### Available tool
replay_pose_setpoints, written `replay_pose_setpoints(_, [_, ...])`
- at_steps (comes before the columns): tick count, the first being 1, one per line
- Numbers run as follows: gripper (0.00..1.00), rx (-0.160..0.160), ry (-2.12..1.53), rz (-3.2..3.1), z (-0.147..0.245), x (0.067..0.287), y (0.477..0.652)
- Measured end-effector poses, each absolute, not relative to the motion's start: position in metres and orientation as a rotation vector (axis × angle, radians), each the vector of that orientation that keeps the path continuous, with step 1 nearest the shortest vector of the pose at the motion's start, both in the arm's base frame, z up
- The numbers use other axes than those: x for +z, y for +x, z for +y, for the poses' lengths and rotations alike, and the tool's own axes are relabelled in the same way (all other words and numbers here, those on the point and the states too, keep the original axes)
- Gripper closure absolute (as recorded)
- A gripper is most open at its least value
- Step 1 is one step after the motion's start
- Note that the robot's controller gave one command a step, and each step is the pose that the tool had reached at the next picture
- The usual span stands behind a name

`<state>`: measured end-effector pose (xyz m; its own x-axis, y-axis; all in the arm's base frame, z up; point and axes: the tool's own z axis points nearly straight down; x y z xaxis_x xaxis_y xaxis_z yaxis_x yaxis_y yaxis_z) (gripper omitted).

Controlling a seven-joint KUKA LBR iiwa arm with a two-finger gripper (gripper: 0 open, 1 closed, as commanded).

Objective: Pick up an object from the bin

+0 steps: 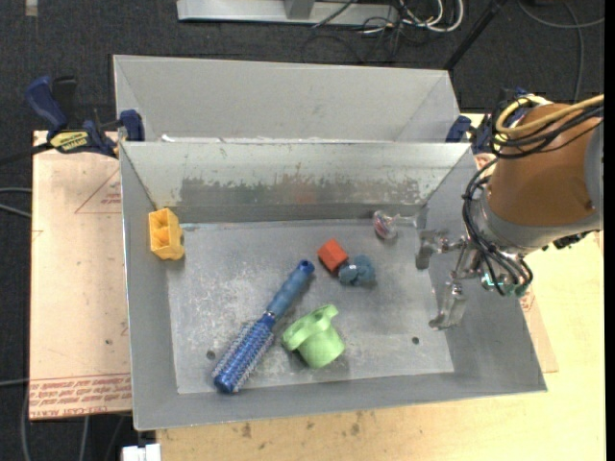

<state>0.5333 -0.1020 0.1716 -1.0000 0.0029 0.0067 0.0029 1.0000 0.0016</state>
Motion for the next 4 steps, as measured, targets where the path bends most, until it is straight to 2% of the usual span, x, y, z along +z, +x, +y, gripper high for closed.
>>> replay_pose_setpoints(1, [0.00, -0.004, 0.339, -3.125, -0.047, 0.091, 0.598])
replay_pose_setpoints(2, [0.00, -0.003, 0.478, -3.109, -0.005, 0.071, 0.616])
replay_pose_setpoints(3, [0.00, -0.004, 0.212, -3.137, 0.050, 0.070, 0.605])
replay_pose_setpoints(4, [0.00, -0.002, 0.126, -3.150, 0.035, 0.181, 0.596])
